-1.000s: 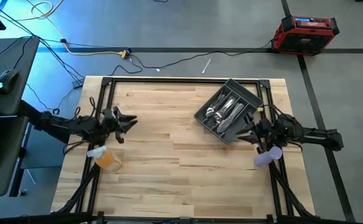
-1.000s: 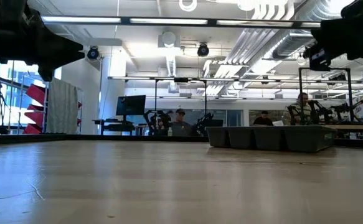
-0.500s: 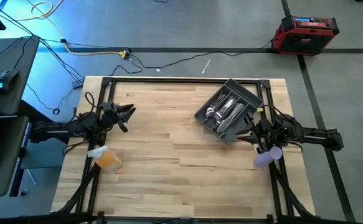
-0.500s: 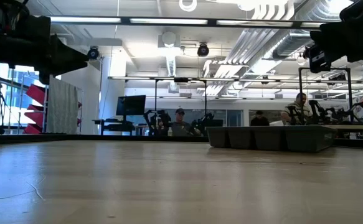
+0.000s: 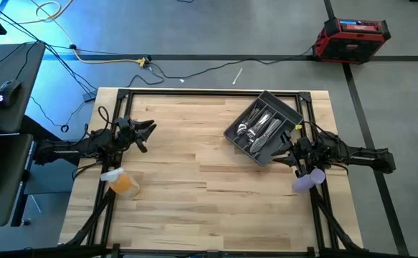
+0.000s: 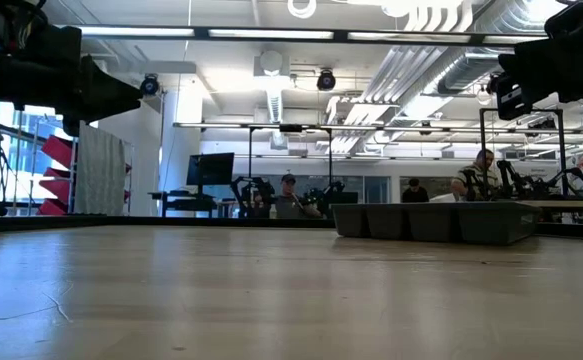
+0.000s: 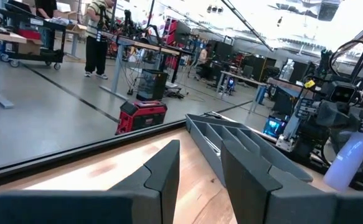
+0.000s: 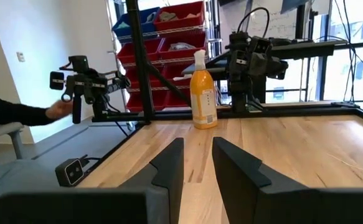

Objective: Sort silverware
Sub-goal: Return to Home Position

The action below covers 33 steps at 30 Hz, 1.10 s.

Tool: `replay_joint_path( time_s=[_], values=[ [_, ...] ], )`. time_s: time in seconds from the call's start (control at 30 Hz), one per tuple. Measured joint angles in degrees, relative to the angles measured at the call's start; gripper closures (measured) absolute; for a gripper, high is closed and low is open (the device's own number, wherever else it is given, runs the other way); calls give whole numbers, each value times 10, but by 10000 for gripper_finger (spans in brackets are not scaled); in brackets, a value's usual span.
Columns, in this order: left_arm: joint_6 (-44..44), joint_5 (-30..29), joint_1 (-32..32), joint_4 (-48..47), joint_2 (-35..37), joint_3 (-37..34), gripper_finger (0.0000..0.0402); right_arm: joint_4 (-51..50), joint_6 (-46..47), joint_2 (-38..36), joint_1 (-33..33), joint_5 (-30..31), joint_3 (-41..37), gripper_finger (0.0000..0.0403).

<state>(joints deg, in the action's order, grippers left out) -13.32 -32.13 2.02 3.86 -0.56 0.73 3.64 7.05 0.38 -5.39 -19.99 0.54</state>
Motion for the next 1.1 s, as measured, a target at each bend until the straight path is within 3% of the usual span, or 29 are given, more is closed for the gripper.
replay_joint_path(
  time_s=[0.3,0.37,0.53,0.6,1.1],
  values=[
    [0,5,-1,0,0,0,305,0,-39,0,-1,0,0,329],
    [7,47,-2,-2,-2,0,305,0,-24,0,-1,-2,0,329],
    [84,231,-2,-20,-2,0,305,3,5,0,-1,-43,0,329],
    [94,260,-2,-26,-2,0,305,4,5,0,-1,-53,0,329],
    [95,261,-2,-27,-12,0,305,4,30,0,-1,-55,0,329]
  ],
)
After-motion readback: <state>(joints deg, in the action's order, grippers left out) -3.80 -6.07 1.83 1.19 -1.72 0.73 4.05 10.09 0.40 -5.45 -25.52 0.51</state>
